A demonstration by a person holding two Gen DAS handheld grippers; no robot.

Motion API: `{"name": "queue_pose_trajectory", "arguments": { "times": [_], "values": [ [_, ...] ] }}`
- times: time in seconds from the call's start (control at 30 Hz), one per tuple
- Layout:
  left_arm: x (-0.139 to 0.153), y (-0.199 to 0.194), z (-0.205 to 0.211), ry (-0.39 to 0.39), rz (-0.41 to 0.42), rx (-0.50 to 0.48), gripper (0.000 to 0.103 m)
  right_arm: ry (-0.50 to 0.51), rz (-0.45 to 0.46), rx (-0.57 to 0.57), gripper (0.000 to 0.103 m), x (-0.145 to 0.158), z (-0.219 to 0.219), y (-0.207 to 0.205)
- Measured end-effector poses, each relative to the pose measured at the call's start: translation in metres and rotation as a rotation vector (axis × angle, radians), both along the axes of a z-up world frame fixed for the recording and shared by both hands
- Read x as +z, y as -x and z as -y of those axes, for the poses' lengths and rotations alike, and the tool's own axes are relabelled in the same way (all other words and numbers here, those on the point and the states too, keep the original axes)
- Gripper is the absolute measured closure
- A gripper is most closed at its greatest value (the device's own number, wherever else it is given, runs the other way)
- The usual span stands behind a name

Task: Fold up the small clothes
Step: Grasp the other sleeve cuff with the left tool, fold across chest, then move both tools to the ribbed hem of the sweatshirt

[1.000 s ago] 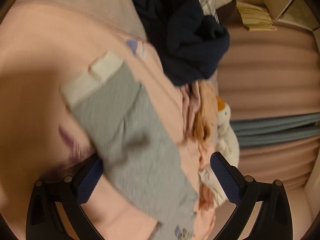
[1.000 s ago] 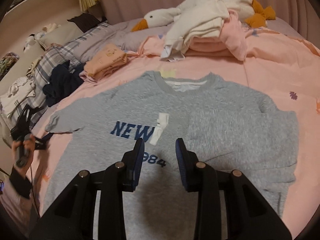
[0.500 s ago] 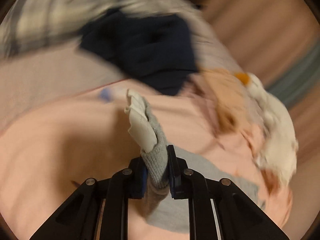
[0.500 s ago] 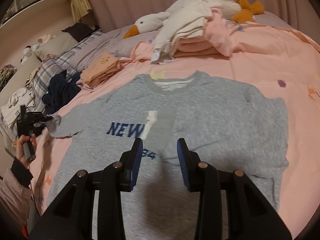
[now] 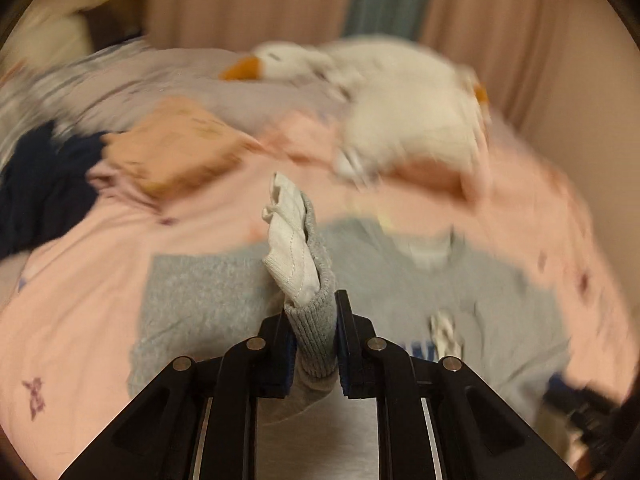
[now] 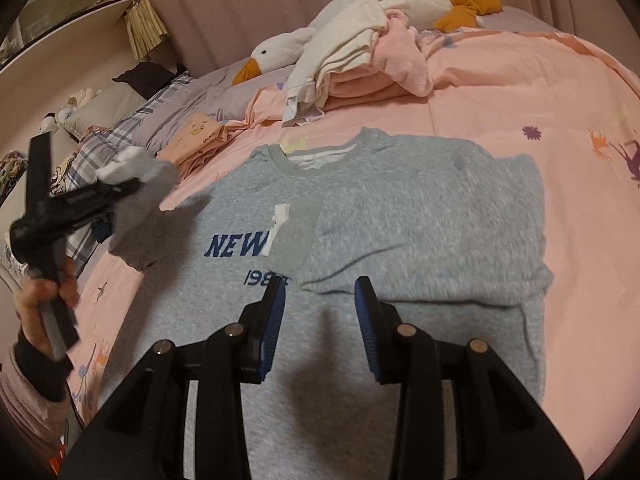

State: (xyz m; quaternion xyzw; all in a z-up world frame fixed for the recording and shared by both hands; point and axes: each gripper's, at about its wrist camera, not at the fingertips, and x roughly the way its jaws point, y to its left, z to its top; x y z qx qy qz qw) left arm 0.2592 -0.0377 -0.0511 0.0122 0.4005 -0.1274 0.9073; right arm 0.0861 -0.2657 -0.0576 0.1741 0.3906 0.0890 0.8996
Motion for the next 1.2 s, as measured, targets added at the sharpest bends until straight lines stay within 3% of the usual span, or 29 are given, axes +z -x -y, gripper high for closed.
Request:
{"name": "queue_pose_trajectory", "arguments": {
  "times": [0.07, 0.13, 0.2, 0.23, 0.27, 0.33, 0.47, 0.57, 0.73, 0.9, 0.93, 0.97, 1.2],
  "values": [
    [-0.021, 0.007, 0.024, -0.121, -0.020, -0.024, 0.087, -0.005, -0.012, -0.006, 0.063, -0.004, 0.003, 0.002],
    [-0.036, 0.012, 0.035, -0.157, -0.062, -0.072, 0.083, -0.017, -0.025, -0.010, 0.061, -0.006, 0.007, 0.005],
    [-0.048, 0.016, 0.048, -0.190, -0.100, -0.124, 0.054, -0.021, -0.032, -0.013, 0.061, -0.007, 0.010, 0.007],
    [-0.049, 0.018, 0.051, -0.196, -0.102, -0.136, 0.032, -0.019, -0.034, -0.014, 0.060, -0.008, 0.011, 0.008],
    [-0.048, 0.021, 0.053, -0.183, -0.095, -0.164, 0.024, -0.017, -0.035, -0.013, 0.060, -0.008, 0.011, 0.008],
    [-0.044, 0.026, 0.047, -0.143, -0.096, -0.189, 0.024, -0.027, -0.037, -0.005, 0.060, -0.007, 0.011, 0.007],
    [-0.029, 0.036, 0.002, -0.014, -0.107, -0.133, 0.024, -0.118, -0.057, 0.054, 0.059, -0.008, 0.001, -0.007],
    [-0.023, 0.043, -0.031, -0.010, -0.072, -0.051, 0.024, -0.209, -0.092, 0.122, 0.059, -0.012, -0.016, -0.030],
    [-0.021, 0.037, -0.085, 0.027, -0.044, 0.094, 0.024, -0.276, -0.157, 0.187, 0.059, -0.019, -0.058, -0.077],
    [-0.034, 0.023, -0.108, 0.100, -0.075, 0.156, 0.024, -0.162, -0.268, 0.160, 0.064, -0.037, -0.102, -0.123],
    [-0.036, 0.021, -0.107, 0.101, -0.083, 0.150, 0.024, -0.140, -0.276, 0.154, 0.075, -0.040, -0.107, -0.127],
    [-0.039, 0.019, -0.102, 0.097, -0.086, 0.139, 0.024, -0.109, -0.263, 0.151, 0.092, -0.039, -0.113, -0.128],
    [-0.046, 0.017, -0.093, 0.052, -0.094, 0.086, 0.024, -0.048, -0.195, 0.053, 0.096, -0.023, -0.091, -0.122]
  ]
}}
